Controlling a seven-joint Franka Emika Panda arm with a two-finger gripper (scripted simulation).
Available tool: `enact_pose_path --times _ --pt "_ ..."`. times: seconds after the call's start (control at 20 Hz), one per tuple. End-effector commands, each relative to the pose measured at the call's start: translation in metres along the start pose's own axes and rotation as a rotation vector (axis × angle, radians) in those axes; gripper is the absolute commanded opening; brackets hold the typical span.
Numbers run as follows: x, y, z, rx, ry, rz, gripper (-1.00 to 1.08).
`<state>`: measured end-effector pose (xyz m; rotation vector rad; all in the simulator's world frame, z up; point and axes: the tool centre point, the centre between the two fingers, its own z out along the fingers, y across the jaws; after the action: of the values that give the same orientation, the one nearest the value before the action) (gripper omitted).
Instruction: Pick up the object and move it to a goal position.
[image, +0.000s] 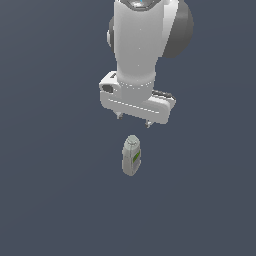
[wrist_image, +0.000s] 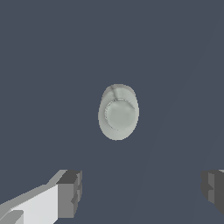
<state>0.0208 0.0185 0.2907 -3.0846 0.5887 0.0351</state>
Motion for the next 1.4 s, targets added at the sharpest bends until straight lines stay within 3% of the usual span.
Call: enact_pose_path --times 0.0,0.5,0.9,1.35 --pt "0.012 -0.003 0.002 0.002 0.007 0.054 1.0" --pt "0.037 -0.008 0.009 0.005 0.021 0.167 1.0" --pt "0.037 -0.008 0.015 0.005 0.021 0.169 1.0" --pt "0.038 -0.008 0.053 0.005 0.022 0.173 1.0"
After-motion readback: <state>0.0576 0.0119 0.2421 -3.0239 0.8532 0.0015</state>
